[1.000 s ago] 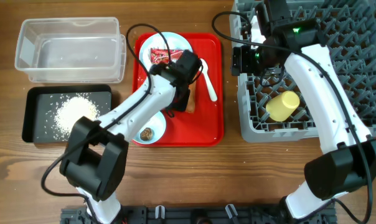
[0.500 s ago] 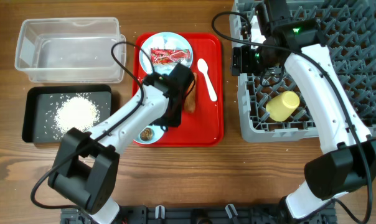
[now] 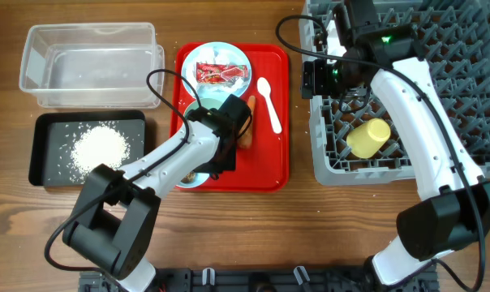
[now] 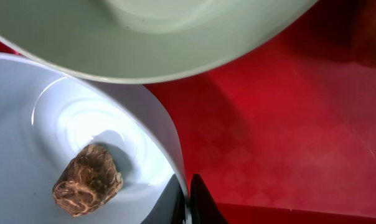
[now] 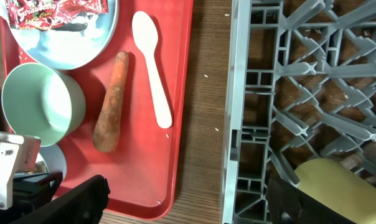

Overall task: Sort waste into correct bins and load items into the dishwasher rack
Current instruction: 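Grasp the light-blue bowl with the left gripper and lift it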

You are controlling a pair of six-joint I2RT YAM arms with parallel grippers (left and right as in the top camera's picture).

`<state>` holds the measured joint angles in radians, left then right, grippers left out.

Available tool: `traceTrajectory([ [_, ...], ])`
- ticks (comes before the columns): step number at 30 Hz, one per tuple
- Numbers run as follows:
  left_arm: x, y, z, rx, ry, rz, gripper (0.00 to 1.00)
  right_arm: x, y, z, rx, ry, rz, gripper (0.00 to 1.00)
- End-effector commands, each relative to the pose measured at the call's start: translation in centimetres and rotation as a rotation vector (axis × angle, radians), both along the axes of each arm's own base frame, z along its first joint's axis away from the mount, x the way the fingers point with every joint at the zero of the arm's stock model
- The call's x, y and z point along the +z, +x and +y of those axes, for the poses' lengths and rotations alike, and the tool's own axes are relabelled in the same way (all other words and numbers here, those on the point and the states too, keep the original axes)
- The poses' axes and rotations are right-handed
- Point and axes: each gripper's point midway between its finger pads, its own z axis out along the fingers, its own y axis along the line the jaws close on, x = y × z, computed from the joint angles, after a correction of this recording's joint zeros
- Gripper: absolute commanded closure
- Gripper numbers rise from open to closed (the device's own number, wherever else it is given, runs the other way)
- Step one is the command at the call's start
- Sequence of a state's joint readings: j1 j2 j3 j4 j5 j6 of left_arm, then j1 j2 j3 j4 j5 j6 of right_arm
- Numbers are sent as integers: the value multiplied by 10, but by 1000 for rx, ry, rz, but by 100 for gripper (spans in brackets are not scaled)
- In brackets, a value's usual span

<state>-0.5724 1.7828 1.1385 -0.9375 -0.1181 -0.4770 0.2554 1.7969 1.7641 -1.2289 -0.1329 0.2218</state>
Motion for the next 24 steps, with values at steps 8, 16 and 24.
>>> traceTrajectory([
  [8,37,-7,-9,7,-76,-2,96,-2,5,0,10,-14,-9,16],
  [16,130,6,-7,24,-243,-268,96,-2,5,0,11,-14,-12,16],
  [24,172,27,65,192,-299,-415,96,-2,6,0,11,-14,-13,16],
])
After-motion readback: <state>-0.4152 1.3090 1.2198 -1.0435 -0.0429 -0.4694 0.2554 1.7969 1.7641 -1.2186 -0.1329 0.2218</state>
